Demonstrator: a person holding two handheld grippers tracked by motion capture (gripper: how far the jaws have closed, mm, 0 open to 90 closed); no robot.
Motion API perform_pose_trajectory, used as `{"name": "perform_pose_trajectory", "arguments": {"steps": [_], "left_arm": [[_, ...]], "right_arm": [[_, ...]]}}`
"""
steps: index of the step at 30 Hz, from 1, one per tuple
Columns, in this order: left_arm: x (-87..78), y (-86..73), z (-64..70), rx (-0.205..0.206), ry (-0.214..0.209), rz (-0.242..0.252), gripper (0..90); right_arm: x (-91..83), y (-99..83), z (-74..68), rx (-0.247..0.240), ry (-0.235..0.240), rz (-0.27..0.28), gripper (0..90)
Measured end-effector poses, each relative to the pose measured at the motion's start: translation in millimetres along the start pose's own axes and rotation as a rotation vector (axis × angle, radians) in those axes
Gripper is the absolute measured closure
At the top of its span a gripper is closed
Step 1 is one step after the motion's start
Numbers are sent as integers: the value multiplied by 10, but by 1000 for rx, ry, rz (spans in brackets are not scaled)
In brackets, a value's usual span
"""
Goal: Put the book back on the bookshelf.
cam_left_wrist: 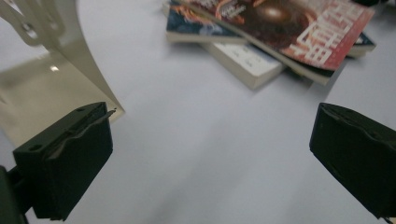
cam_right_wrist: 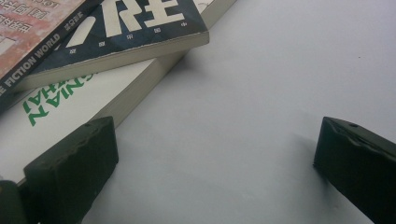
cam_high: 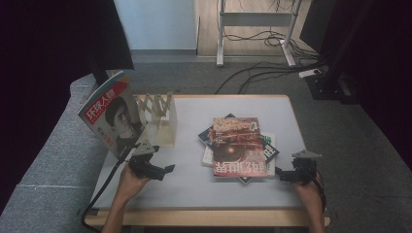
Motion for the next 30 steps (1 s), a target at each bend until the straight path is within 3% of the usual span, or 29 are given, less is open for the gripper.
{"name": "perform_pose_trajectory", "arguments": {"steps": [14, 30], "left_arm": [[402, -304, 133, 6, -44, -88, 0], [513, -389, 174, 45, -10, -209, 0]], "right_arm": [[0, 0, 0, 0, 0, 0, 0], [0, 1, 2, 0, 1, -2, 0]]}}
Point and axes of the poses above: each handheld gripper's, and its own axes: x roughly forward along the jaws, y roughly out of its top, z roughly to its right, the point moved 5 cm from there along x, roughly forward along the jaws, and after that the axes turned 9 degrees about x, right-handed, at the moved point
